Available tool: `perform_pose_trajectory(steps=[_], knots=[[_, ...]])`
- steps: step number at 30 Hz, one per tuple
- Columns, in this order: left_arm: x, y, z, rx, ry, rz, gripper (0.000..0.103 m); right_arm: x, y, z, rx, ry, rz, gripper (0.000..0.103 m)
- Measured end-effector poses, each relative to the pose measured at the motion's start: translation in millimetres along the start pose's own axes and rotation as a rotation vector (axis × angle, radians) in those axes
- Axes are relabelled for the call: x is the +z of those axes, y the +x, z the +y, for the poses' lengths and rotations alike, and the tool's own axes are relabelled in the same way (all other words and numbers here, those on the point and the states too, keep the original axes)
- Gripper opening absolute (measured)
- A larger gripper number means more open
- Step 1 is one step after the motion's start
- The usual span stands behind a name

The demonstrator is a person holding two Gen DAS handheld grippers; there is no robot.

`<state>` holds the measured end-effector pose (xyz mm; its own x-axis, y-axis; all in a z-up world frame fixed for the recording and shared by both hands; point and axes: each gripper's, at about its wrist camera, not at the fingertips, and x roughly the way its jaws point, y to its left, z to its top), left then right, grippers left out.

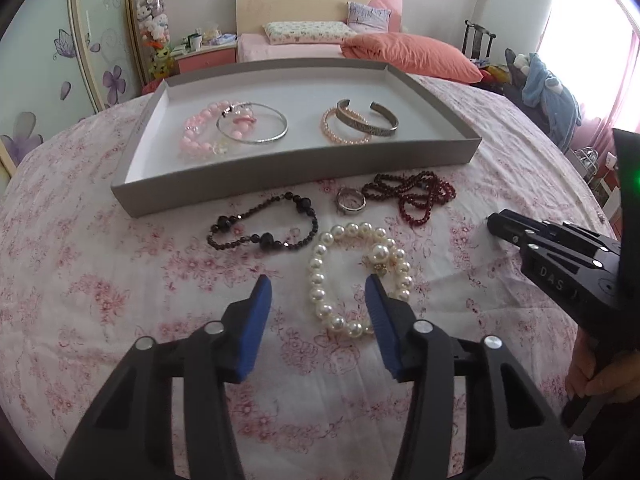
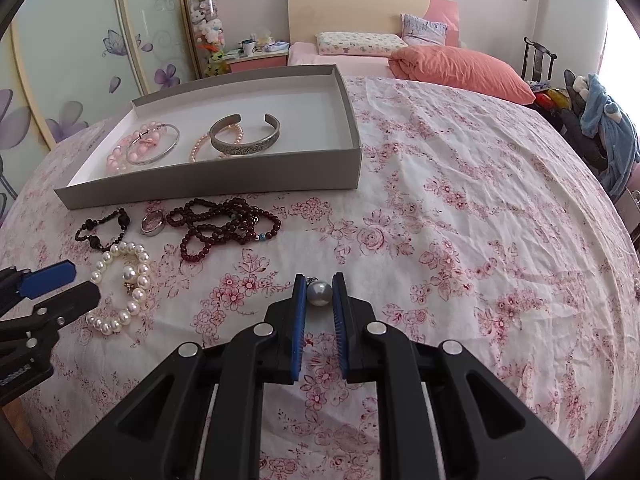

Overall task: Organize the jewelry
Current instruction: 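Pinch the necklace's pearl pendant with the right tool while the left grasps the pearl bracelet, then lift the white pearl bracelet with the left tool while the right tool holds the pearl pendant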

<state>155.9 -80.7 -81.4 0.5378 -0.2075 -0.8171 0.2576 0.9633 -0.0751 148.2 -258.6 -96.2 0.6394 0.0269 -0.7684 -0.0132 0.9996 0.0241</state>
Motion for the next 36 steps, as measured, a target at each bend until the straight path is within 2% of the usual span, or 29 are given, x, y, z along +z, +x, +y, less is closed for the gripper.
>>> perform_pose_trajectory(steps=[4,6,8,13,20,25,28,29,32,36], knots=[[1.2,8.6,-5.7,0.034,0.013,0.015,0.030,-0.6,-0.4,-0.1,0.004,0.001,-0.002,0.014],[1.1,9.8,-8.2,0.069,0.031,0.006,0.018,-1.0,-0.8,0.0,0.008,0.001,-0.002,0.014],[0.8,10.6,-7.2,0.086,0.037,0.000,0.011,-0.8,-0.7,0.3,0.010,0.001,-0.001,0.014],[-0.2,6.0,2.7,0.101,0.046,0.002,0.010,-0.4,-1.2,3.8,0.030,0.000,0.003,0.014],[-9.0,-5.9,32.6,0.116,0.006,0.020,0.012,-1.8,-1.5,18.3,0.053,-0.039,0.002,0.014],[-10.9,-6.2,29.4,0.103,0.014,0.011,0.025,-1.6,-1.8,18.8,0.048,-0.041,0.001,0.015],[-11.0,-5.0,24.1,0.102,0.028,0.003,0.026,-1.8,-1.7,19.7,0.044,-0.045,-0.001,0.015],[-11.0,-4.7,23.4,0.103,0.029,0.002,0.024,-1.9,-1.8,19.9,0.043,-0.048,-0.002,0.015],[-10.1,-3.6,22.3,0.110,0.033,-0.002,0.011,-2.0,-1.8,20.3,0.044,-0.048,-0.002,0.014],[-9.8,-3.8,25.9,0.104,0.020,-0.002,0.010,-2.0,-1.9,20.1,0.045,-0.044,-0.002,0.014]])
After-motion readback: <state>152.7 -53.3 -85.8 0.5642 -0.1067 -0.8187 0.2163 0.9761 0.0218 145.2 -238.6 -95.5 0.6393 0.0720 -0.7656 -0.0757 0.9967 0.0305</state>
